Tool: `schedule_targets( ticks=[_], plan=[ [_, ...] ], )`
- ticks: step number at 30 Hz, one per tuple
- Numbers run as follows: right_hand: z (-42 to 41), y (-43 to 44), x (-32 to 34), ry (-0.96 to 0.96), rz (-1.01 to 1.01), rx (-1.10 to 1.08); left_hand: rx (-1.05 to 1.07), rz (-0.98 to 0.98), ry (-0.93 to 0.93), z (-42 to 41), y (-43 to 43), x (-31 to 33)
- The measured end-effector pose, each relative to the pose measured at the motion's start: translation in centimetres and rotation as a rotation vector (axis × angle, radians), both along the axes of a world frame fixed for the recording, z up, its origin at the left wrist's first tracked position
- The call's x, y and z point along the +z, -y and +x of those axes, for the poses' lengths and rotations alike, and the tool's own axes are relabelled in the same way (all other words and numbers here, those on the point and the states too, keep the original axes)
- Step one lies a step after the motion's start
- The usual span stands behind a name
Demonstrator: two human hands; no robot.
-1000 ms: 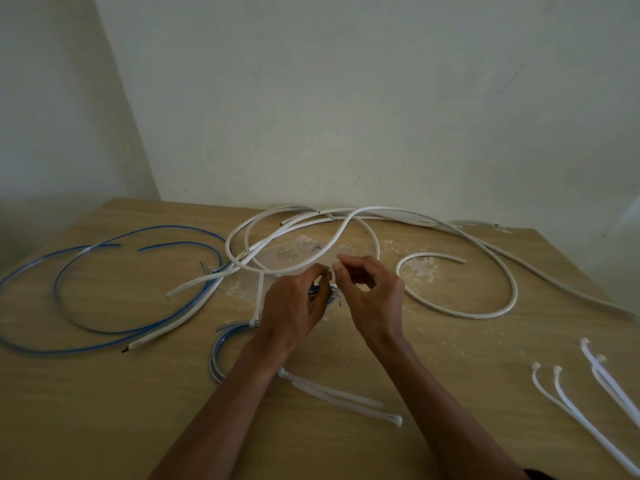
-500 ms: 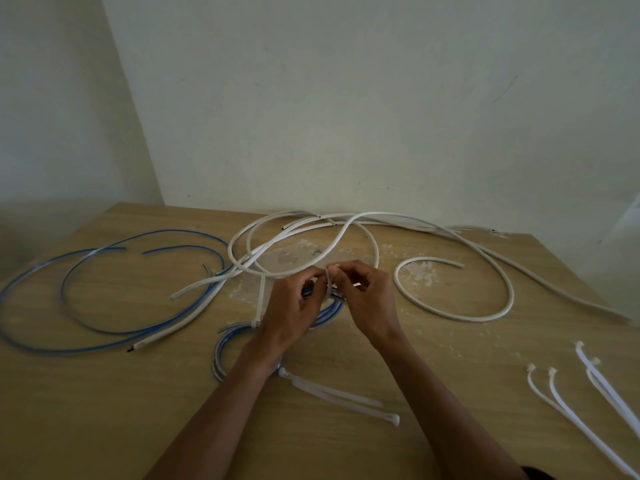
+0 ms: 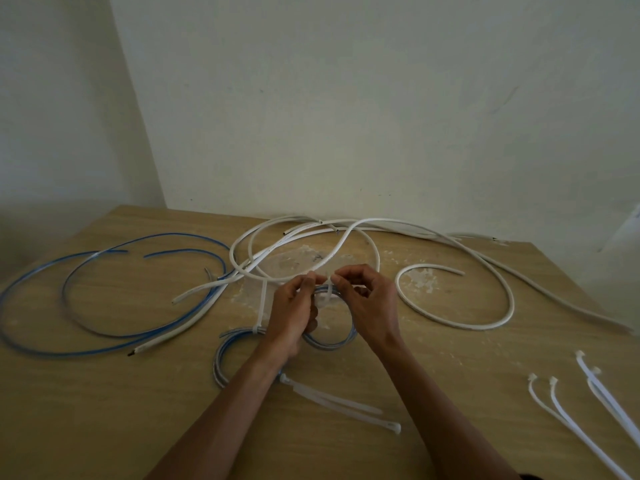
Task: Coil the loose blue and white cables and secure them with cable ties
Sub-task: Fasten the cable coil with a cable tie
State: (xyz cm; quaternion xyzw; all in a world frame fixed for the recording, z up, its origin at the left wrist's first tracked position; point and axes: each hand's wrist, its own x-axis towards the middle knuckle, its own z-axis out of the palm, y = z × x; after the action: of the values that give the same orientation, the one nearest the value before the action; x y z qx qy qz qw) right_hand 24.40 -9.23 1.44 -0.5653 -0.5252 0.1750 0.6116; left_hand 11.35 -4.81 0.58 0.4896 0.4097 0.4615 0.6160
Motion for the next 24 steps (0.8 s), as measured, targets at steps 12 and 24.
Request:
schedule_targets(
  ticks=[12, 24],
  plan=[
    [-0.9, 0.1, 0.0, 0.117, 0.061, 0.023, 0.062, 0.580, -0.375, -0.7, 0.4, 0.3],
    [2.0, -0.8, -0.8, 0.004, -0.081, -0.151, 0.089, 0.584, -0.345, -2.2, -0.8, 1.3]
  ],
)
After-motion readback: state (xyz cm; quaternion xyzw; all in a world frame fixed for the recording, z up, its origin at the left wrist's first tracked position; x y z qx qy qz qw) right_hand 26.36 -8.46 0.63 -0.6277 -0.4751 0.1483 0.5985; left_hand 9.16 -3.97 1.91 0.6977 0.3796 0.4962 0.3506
